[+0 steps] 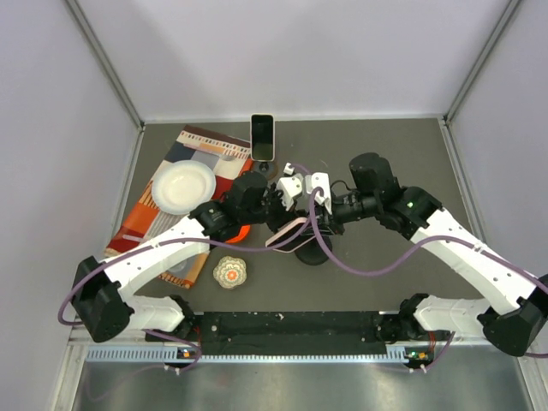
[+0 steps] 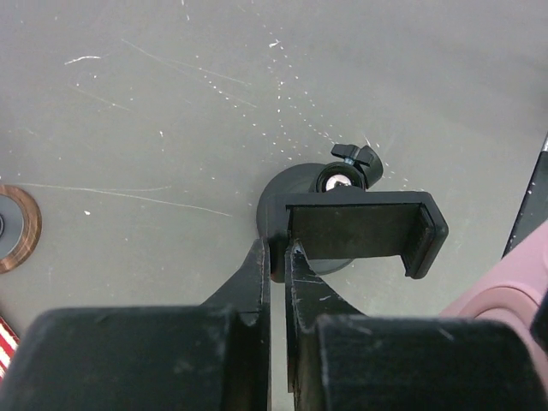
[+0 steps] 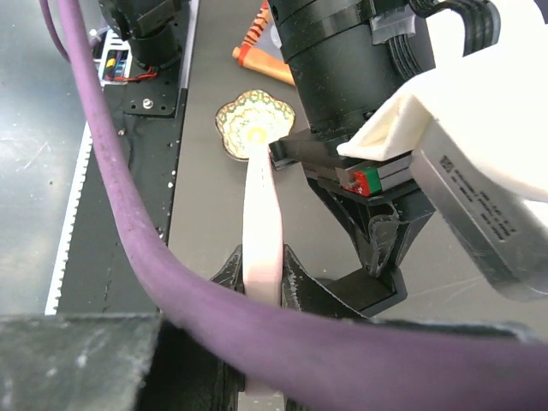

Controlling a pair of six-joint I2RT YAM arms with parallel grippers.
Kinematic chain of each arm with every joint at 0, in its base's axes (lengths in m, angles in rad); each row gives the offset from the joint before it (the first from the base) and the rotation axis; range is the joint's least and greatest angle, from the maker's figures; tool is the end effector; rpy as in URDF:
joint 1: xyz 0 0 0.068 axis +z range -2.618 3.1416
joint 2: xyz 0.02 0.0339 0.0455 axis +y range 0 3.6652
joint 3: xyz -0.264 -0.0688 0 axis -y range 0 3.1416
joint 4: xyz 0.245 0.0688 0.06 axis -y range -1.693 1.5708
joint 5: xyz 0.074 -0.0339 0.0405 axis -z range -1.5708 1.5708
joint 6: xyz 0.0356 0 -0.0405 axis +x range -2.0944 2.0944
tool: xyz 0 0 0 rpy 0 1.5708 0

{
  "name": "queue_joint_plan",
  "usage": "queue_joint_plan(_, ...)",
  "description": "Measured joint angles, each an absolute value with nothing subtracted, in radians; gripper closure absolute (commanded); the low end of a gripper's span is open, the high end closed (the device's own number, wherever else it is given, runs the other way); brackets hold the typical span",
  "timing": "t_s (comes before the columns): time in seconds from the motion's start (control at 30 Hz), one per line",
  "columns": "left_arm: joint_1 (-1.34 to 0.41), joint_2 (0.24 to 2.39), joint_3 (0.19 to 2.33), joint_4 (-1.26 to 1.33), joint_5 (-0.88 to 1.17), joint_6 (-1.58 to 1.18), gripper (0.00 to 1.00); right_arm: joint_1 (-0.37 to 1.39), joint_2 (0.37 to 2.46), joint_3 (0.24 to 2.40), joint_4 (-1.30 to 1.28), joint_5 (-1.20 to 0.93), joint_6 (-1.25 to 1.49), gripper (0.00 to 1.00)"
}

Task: Place the phone on the phone stand

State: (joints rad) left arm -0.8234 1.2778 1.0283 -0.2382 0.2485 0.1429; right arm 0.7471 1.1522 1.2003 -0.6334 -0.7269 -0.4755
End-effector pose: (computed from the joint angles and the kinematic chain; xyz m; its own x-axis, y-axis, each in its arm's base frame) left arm 0.1919 -0.2200 0.3131 -0.1930 0.4113 -0.8908 0.8952 0.4454 0.0117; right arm 0.1588 0.1793 0.3708 0.0581 -0.4124 -0.9091 -0.9983 -0.0191 -0.0552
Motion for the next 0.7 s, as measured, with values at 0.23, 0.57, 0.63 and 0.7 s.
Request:
queue_joint_plan(0.23,-0.815,1.27,1.028,-0.263,0.292,0.176,1.0,0.71,1.192,1.2,-0.62,-0.834,-0.574,1.0)
queue_joint_plan(0.57,-0.806,1.27,1.039,-0.294,0.335,0.213,1.0,0.709,1.222,1.201,-0.632,-0.847,-0.697,1.0)
queue_joint_plan(0.63,-0.806,1.27,1.047,-0.315,0.344,0.211,1.0,0.709,1.222,1.201,-0.632,-0.81,-0.725,1.0)
queue_joint_plan(0.7,-0.805,1.27,1.052,-0.324,0.349,0.213,1.0,0.707,1.222,1.201,-0.637,-0.785,-0.743,1.0)
